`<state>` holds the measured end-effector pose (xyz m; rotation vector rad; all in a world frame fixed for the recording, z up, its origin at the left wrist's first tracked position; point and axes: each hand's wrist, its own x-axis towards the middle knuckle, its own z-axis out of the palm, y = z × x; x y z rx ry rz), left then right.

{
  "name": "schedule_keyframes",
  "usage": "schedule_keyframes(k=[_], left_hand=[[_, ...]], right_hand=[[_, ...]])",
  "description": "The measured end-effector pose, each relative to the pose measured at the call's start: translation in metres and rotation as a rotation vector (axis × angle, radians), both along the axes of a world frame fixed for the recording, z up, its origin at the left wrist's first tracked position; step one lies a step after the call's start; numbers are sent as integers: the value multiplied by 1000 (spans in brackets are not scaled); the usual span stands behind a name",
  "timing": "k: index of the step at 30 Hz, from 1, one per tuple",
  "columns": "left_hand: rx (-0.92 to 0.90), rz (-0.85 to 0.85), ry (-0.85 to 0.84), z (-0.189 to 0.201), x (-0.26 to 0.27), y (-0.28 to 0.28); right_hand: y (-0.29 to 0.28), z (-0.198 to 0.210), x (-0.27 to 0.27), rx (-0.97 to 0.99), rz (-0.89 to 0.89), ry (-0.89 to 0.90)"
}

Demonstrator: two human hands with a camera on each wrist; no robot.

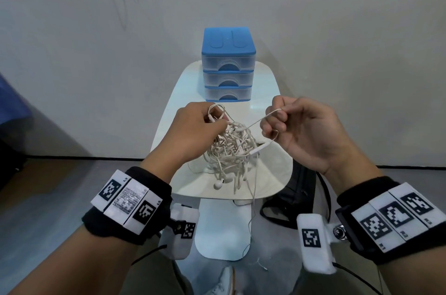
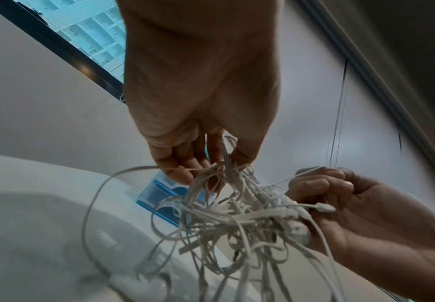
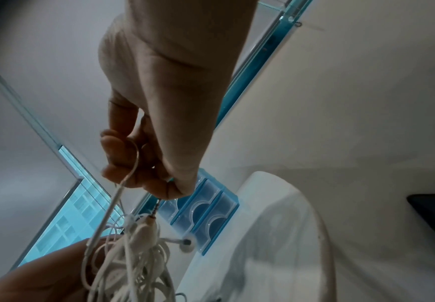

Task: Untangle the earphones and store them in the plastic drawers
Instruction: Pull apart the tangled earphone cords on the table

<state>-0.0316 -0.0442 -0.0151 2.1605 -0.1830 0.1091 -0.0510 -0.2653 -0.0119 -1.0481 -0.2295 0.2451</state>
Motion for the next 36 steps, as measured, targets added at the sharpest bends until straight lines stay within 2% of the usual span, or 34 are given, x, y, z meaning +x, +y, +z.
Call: schedule_keyframes(k=[2, 4, 6, 9, 11, 12, 15, 20, 23, 25, 27, 31, 36], left_hand=[[-9, -29, -7, 1, -1, -2], [6, -88, -9, 2, -3, -5], [38, -140, 8, 2, -3, -7], [83, -133, 14, -1, 0, -9], [86, -84, 22, -2, 5, -8], [85, -63, 28, -3, 7, -7], [30, -62, 76, -4, 9, -3], [-37, -128, 106, -5, 7, 3], [-122, -264, 228, -1, 0, 3], [-122, -331, 280, -1, -4, -1], [-116, -299, 260, -2, -4, -5], [-88, -173, 197, -2, 0, -11], [-90, -90, 178, 1, 2, -13]], right_hand=[[2, 4, 0, 8, 7, 6], [6, 9, -1, -92, 6, 28], [7, 13, 1, -346, -7, 31], [6, 13, 5, -830, 76, -104], [9, 13, 5, -954, 119, -195], [9, 12, 5, -924, 113, -219], [7, 9, 7, -678, 72, -206], [-1, 1, 8, -419, -17, -47], [-3, -3, 11, -212, -135, 94], [-3, -4, 13, -183, -184, 143], [-4, -3, 14, -345, -209, 112], [-5, 3, 11, -825, -175, -99], [6, 13, 8, -1139, -87, -232]])
